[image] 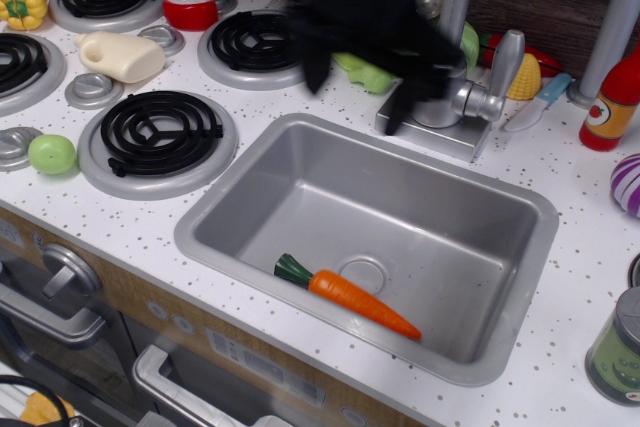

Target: Put red bottle in sink

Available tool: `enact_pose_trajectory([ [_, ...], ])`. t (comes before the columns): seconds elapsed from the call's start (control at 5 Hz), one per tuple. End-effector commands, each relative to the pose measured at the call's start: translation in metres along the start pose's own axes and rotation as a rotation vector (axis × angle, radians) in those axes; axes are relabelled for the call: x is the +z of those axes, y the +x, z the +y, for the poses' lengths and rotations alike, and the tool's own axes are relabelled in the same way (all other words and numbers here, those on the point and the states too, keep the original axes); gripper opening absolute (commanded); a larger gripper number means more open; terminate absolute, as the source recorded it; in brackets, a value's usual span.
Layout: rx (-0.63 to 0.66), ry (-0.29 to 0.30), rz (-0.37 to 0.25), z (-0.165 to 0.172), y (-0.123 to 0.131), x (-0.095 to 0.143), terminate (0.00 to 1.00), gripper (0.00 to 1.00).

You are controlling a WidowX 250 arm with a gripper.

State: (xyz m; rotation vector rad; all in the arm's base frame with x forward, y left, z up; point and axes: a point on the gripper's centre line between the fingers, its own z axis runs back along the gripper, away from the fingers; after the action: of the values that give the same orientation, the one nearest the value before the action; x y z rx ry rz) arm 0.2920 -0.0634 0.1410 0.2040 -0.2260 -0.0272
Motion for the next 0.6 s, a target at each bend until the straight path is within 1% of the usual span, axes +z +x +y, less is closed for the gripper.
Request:
enact_pose_trajectory([
  [0.0, -0.047, -0.059, -0.098, -0.057, 0.046, 0.023, 0.00, 1.00],
  [0.2, -0.072, -0.115, -0.184, -0.072, 0.085, 0.014, 0.00, 1.00],
  [0.4, -0.097, -0.150, -0.243, -0.076, 0.113, 0.004, 0.00, 1.00],
])
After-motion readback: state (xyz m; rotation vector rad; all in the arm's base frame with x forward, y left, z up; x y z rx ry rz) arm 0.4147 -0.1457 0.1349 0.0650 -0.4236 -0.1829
